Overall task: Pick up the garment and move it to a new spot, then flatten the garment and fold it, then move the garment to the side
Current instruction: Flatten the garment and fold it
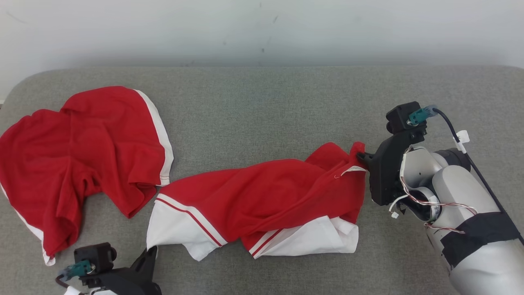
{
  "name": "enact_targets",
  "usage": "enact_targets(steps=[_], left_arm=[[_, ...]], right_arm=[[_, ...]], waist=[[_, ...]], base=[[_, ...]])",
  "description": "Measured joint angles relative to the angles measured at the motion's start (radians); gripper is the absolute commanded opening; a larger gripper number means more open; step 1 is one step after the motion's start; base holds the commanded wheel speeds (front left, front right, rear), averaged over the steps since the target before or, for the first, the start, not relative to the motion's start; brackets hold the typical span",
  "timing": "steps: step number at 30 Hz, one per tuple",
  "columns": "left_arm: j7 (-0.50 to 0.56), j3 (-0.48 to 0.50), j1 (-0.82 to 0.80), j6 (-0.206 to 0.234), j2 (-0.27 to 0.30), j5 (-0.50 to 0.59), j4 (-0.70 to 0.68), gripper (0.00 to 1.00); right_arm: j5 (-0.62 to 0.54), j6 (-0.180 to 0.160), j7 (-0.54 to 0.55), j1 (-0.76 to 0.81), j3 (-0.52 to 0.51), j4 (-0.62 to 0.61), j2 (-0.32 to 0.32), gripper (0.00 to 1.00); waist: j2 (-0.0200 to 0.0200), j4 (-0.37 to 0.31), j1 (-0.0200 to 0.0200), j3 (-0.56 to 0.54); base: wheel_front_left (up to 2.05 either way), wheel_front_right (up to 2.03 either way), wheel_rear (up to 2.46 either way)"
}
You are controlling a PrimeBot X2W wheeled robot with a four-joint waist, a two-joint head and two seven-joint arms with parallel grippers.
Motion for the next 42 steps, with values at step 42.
enact_targets(steps=[42], left_arm=[[-0.287,0.049,-0.675,0.103,-0.079,-0.580,-0.252,0.00]], right_arm=[[0.234,-0.139,-0.246,-0.214,-0.324,-0.390,0.025,0.00]], waist=[[0.0002,-0.202,0.0004,0.101]], base=[[0.00,0.00,0.00]])
